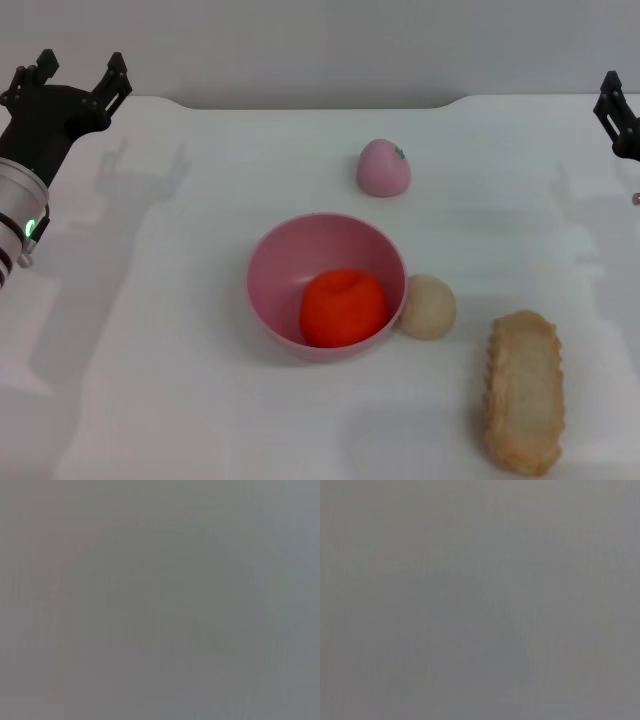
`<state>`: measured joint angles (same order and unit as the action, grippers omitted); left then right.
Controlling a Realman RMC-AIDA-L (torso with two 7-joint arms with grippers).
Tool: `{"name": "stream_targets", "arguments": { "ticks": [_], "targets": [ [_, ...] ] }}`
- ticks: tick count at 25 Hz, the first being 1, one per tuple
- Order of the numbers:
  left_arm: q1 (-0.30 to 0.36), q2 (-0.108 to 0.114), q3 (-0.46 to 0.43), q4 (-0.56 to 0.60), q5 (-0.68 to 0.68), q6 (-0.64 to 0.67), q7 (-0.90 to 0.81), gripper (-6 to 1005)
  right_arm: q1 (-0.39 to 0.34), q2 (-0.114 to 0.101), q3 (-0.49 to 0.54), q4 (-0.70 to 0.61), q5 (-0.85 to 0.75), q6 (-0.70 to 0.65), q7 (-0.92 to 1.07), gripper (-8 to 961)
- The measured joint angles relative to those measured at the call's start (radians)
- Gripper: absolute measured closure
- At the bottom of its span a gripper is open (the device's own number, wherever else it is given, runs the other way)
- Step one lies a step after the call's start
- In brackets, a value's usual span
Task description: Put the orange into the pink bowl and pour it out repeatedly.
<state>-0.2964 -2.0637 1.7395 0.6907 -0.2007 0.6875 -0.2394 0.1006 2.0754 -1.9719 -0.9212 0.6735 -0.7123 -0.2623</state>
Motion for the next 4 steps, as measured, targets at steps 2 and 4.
{"name": "stream_targets", "arguments": {
  "ticks": [2, 4],
  "targets": [
    [-0.001, -0.001, 0.002, 0.000, 0.000, -0.001, 0.000, 159, 0.000, 0.000, -0.002, 0.000, 0.000, 0.000, 0.000, 149],
    [-0.002, -0.001, 0.003, 0.000, 0.000, -0.005, 0.000, 159, 0.001, 0.000, -0.006, 0.001, 0.000, -0.001, 0.000, 149]
  ]
}}
